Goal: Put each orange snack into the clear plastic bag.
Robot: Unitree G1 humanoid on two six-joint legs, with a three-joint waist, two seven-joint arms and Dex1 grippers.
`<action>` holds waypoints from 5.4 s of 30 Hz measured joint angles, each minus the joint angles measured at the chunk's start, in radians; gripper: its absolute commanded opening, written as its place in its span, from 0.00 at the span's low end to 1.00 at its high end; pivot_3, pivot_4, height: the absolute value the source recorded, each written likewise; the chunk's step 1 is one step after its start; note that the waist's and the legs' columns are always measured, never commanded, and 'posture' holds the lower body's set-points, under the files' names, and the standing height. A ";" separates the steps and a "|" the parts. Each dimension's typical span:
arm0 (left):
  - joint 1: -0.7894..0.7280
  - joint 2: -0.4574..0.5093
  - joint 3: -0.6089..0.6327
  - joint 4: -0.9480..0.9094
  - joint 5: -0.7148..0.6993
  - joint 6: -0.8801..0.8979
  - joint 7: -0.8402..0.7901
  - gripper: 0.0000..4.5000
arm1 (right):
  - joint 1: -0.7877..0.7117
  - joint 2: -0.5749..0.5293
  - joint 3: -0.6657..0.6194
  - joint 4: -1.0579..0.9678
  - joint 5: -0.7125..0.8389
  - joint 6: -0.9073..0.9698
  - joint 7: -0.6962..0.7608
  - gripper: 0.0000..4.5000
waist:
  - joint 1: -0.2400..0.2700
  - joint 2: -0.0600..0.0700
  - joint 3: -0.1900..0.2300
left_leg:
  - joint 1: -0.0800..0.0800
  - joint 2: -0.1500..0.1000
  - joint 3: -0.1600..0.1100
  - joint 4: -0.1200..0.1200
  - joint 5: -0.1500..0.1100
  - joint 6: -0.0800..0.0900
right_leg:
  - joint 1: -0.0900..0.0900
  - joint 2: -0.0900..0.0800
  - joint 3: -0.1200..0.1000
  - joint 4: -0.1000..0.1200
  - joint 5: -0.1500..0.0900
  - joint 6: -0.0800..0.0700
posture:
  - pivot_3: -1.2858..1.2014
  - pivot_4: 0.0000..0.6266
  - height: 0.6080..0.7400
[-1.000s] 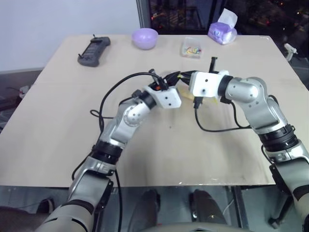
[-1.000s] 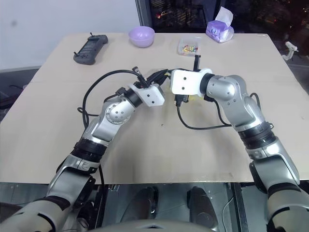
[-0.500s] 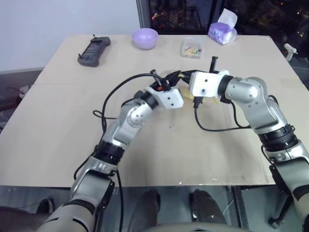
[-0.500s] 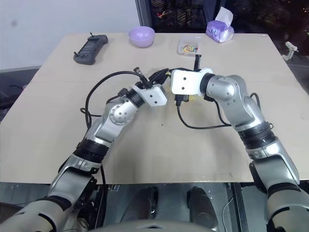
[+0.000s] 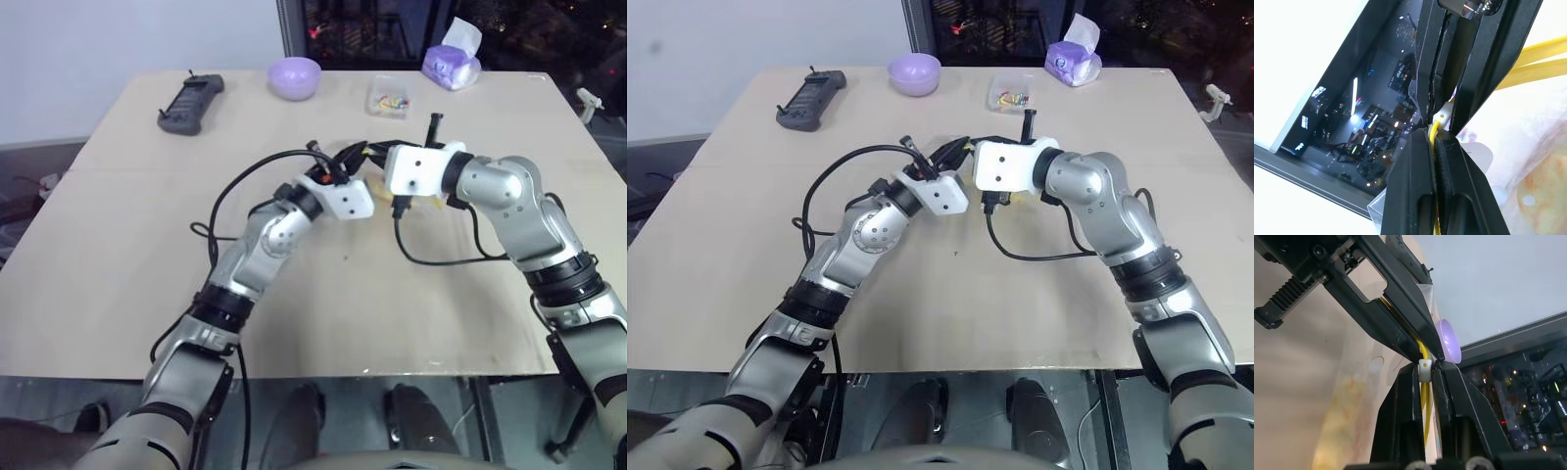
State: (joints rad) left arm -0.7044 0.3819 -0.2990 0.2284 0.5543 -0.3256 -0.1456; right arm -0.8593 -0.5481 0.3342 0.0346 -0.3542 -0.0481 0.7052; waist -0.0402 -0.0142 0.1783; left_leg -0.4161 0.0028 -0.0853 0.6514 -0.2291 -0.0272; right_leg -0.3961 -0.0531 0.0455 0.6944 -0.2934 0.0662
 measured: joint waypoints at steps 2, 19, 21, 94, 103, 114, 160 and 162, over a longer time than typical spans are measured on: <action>0.003 0.011 0.021 0.032 0.000 0.032 0.007 0.00 | 0.002 -0.019 -0.006 0.000 -0.001 0.003 -0.001 0.47 | -0.001 0.000 0.000 | 0.000 0.000 0.000 0.000 0.000 0.000 | 0.000 0.000 0.000 0.000 0.000 0.000 | 0.52 0.24 1.00; 0.022 0.016 0.062 0.070 -0.018 0.054 0.013 0.00 | 0.019 0.013 -0.032 -0.061 0.035 0.023 0.044 0.47 | 0.000 0.000 0.000 | 0.000 0.000 0.000 0.000 0.000 0.000 | 0.000 0.000 0.000 0.000 0.000 0.000 | 0.52 0.24 1.00; 0.023 0.008 0.061 0.066 -0.036 0.036 0.007 0.00 | 0.019 0.026 -0.024 -0.064 0.036 0.023 0.050 0.47 | 0.000 0.000 0.000 | 0.000 0.000 0.000 0.000 0.000 0.000 | 0.000 0.000 0.000 0.000 0.000 0.000 | 0.52 0.24 1.00; 0.050 -0.007 0.040 0.012 -0.085 -0.052 -0.070 0.00 | 0.019 0.007 0.002 -0.014 -0.053 -0.066 0.057 0.24 | 0.000 0.000 0.000 | 0.000 0.000 0.000 0.000 0.000 0.000 | 0.000 0.000 0.000 0.000 0.000 0.000 | 0.52 0.24 1.00; 0.050 -0.006 0.040 0.012 -0.085 -0.052 -0.070 0.00 | 0.019 0.012 0.002 -0.014 -0.066 -0.066 0.051 0.24 | 0.000 0.000 0.000 | 0.000 0.000 0.000 0.000 0.000 0.000 | 0.000 0.000 0.000 0.000 0.000 0.000 | 0.52 0.24 1.00; 0.050 -0.006 0.040 0.012 -0.084 -0.052 -0.070 0.00 | 0.019 0.023 0.002 -0.013 -0.070 -0.066 0.051 0.02 | 0.000 0.000 0.000 | 0.000 0.000 0.000 0.000 0.000 0.000 | 0.000 0.000 0.000 0.000 0.000 0.000 | 0.52 0.24 1.00; -0.146 -0.063 0.098 0.312 -0.140 0.009 0.069 0.00 | -0.023 -0.064 -0.048 0.199 -0.115 0.155 -0.117 0.02 | -0.001 0.000 0.000 | 0.000 0.000 0.001 0.001 0.000 -0.001 | 0.000 0.000 0.000 0.001 0.000 0.000 | 0.52 0.24 1.00; -0.222 -0.081 0.115 0.381 -0.166 0.003 0.091 0.00 | -0.083 -0.030 -0.063 0.273 -0.113 0.155 -0.180 0.02 | -0.001 -0.001 0.001 | -0.001 0.000 0.001 0.000 0.001 -0.002 | -0.002 0.000 0.000 0.001 0.000 0.000 | 0.52 0.24 1.00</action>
State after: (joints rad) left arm -0.9261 0.3006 -0.1836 0.6093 0.3881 -0.3225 -0.0550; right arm -0.9418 -0.5776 0.2712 0.3072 -0.4675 0.1071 0.5252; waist -0.0412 -0.0149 0.1790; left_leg -0.4174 0.0026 -0.0848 0.6516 -0.2276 -0.0297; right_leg -0.3980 -0.0533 0.0457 0.6953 -0.2934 0.0662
